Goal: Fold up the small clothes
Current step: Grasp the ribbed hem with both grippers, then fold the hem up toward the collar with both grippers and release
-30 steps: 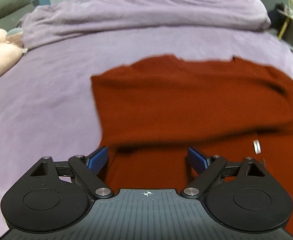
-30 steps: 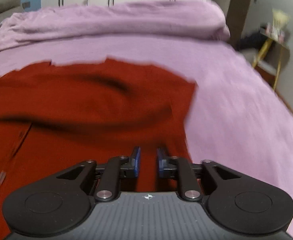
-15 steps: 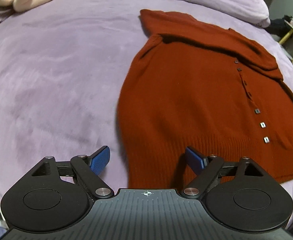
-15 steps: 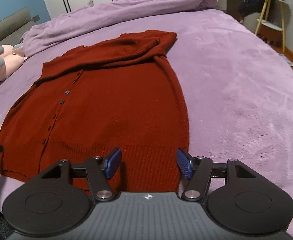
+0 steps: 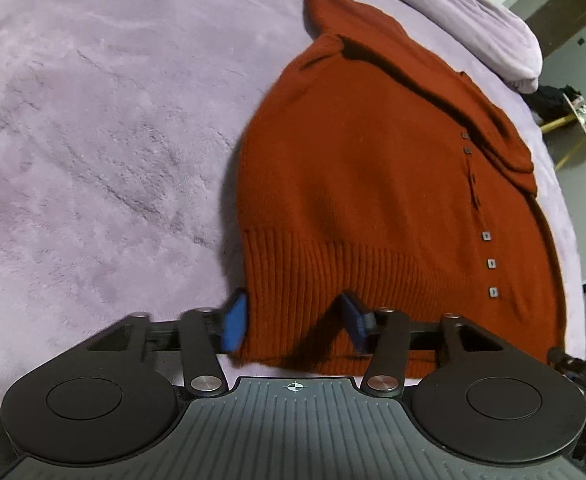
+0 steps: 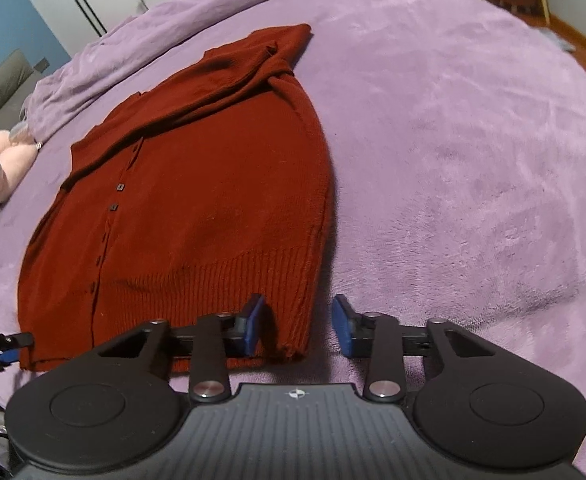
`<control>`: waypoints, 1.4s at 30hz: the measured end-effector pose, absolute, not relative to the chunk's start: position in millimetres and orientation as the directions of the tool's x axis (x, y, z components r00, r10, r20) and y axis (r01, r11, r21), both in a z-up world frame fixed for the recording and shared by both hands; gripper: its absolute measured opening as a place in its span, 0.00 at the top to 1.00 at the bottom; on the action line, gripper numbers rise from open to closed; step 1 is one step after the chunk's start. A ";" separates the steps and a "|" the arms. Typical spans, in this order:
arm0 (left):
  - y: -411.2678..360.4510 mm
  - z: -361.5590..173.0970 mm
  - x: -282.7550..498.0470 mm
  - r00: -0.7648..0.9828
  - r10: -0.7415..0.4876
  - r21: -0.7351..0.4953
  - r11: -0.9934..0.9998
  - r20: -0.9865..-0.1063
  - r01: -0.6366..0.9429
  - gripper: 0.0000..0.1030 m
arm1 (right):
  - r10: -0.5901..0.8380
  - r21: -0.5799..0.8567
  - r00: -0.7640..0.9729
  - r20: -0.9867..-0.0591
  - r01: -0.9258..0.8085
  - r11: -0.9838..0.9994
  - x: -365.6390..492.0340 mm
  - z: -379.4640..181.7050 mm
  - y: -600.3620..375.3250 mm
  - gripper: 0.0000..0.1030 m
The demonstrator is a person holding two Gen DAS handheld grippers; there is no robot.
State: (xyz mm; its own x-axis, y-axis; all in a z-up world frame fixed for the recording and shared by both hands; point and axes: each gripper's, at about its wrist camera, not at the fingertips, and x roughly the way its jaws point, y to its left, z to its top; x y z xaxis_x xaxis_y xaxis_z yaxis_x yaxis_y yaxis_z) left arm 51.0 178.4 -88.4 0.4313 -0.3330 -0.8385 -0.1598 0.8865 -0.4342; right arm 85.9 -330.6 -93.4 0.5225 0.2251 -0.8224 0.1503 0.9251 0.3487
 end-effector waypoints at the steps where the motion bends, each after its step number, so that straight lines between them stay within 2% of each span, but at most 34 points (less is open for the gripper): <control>1: 179.0 -87.3 52.1 0.425 -0.348 -0.443 0.884 -0.836 -0.147 0.72 | 0.237 0.360 0.518 -0.822 0.149 0.921 86.5 -94.0 -332.3 0.78; 3: 179.0 -83.8 54.2 0.408 -0.386 -0.462 0.881 -0.827 -0.103 0.85 | 0.275 0.392 0.503 -0.819 0.143 0.909 89.5 -95.2 -336.0 0.89; 4: 177.8 -80.1 54.9 0.409 -0.395 -0.463 0.883 -0.823 -0.079 0.86 | 0.308 0.423 0.493 -0.814 0.140 0.895 91.3 -96.2 -338.1 0.93; 7: 172.5 -66.6 56.4 0.437 -0.448 -0.505 0.863 -0.780 -0.016 0.88 | 0.421 0.542 0.464 -0.779 0.162 0.825 101.1 -99.0 -348.0 0.94; 10: 177.7 -42.7 68.9 0.511 -0.486 -0.567 0.824 -0.709 -0.003 0.89 | 0.525 0.679 0.497 -0.691 0.196 0.708 116.2 -96.8 -360.9 0.94; 14: 182.5 -16.2 101.8 0.627 -0.459 -0.601 0.799 -0.629 -0.018 0.90 | 0.521 0.742 0.591 -0.616 0.212 0.636 149.8 -83.5 -369.4 0.94; 17: 179.1 -6.3 131.3 0.697 -0.355 -0.541 0.839 -0.623 -0.056 0.93 | 0.401 0.657 0.647 -0.649 0.210 0.724 182.2 -75.3 -361.4 0.94; 21: 169.1 -18.1 169.0 0.697 -0.222 -0.417 0.901 -0.682 -0.121 0.92 | 0.279 0.515 0.665 -0.693 0.186 0.837 218.9 -77.2 -340.9 0.93; 23: 163.2 -25.2 176.9 0.678 -0.207 -0.373 0.922 -0.705 -0.107 0.92 | 0.259 0.467 0.663 -0.702 0.154 0.871 227.2 -80.8 -333.5 0.85; 24: 163.1 -27.7 175.4 0.677 -0.211 -0.358 0.930 -0.705 -0.084 0.86 | 0.256 0.449 0.671 -0.696 0.128 0.884 228.3 -80.0 -332.0 0.81; 25: 161.8 -30.0 177.0 0.679 -0.211 -0.340 0.939 -0.703 -0.060 0.75 | 0.249 0.429 0.688 -0.682 0.100 0.898 226.4 -77.9 -330.5 0.69; 26: 161.4 -33.1 177.4 0.677 -0.217 -0.324 0.945 -0.703 -0.034 0.70 | 0.238 0.404 0.703 -0.670 0.077 0.911 224.7 -76.0 -329.7 0.58; 27: 164.8 -35.3 175.8 0.675 -0.222 -0.313 0.950 -0.703 -0.013 0.60 | 0.224 0.369 0.714 -0.663 0.052 0.928 223.2 -74.5 -329.6 0.54; 28: 165.5 -39.7 175.0 0.671 -0.223 -0.299 0.954 -0.707 0.001 0.56 | 0.218 0.341 0.719 -0.660 0.028 0.940 220.3 -73.8 -330.9 0.50; 31: 168.6 -54.0 175.5 0.631 -0.227 -0.278 0.960 -0.742 0.019 0.57 | 0.234 0.272 0.696 -0.679 -0.057 0.961 220.8 -79.6 -329.0 0.50; 34: 160.9 -60.3 175.8 0.628 -0.238 -0.264 0.963 -0.741 0.054 0.59 | 0.224 0.212 0.672 -0.705 -0.101 0.972 218.9 -86.3 -324.3 0.50; 40: 141.9 -65.6 184.1 0.608 -0.252 -0.231 0.966 -0.753 0.114 0.60 | 0.228 0.198 0.651 -0.724 -0.121 0.973 224.3 -93.1 -321.5 0.66; 42: 138.7 -68.4 188.4 0.590 -0.252 -0.223 0.967 -0.767 0.123 0.58 | 0.220 0.185 0.649 -0.729 -0.122 0.975 225.7 -95.4 -321.4 0.68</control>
